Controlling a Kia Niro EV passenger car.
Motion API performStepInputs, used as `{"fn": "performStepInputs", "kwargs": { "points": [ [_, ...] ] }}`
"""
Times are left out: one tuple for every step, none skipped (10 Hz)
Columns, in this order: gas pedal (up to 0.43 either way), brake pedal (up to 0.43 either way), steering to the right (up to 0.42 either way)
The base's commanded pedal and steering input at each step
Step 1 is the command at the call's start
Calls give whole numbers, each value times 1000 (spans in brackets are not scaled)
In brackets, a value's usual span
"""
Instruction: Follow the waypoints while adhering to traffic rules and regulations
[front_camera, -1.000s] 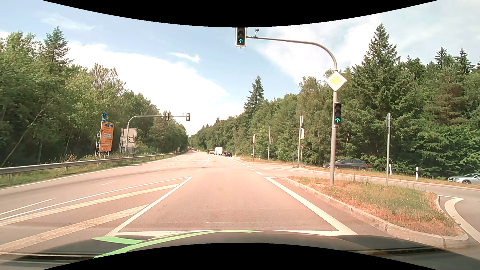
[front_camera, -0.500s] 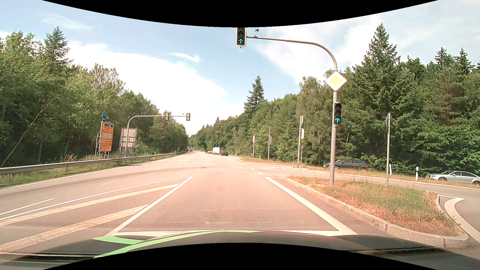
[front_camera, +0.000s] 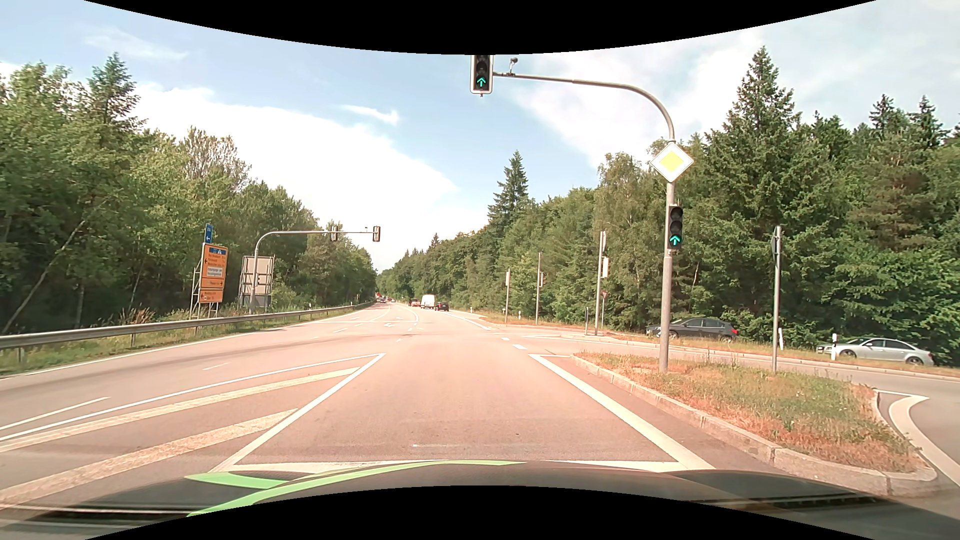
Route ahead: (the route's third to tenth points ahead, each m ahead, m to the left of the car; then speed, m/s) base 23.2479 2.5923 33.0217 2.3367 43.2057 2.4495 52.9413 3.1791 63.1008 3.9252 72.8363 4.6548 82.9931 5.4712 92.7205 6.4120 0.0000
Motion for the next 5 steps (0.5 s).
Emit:
{"fn": "performStepInputs", "kwargs": {
  "points": [
    [0, 280, -20],
    [0, 287, -20],
    [0, 287, -20],
    [0, 287, -20],
    [0, 287, -20]
  ]
}}
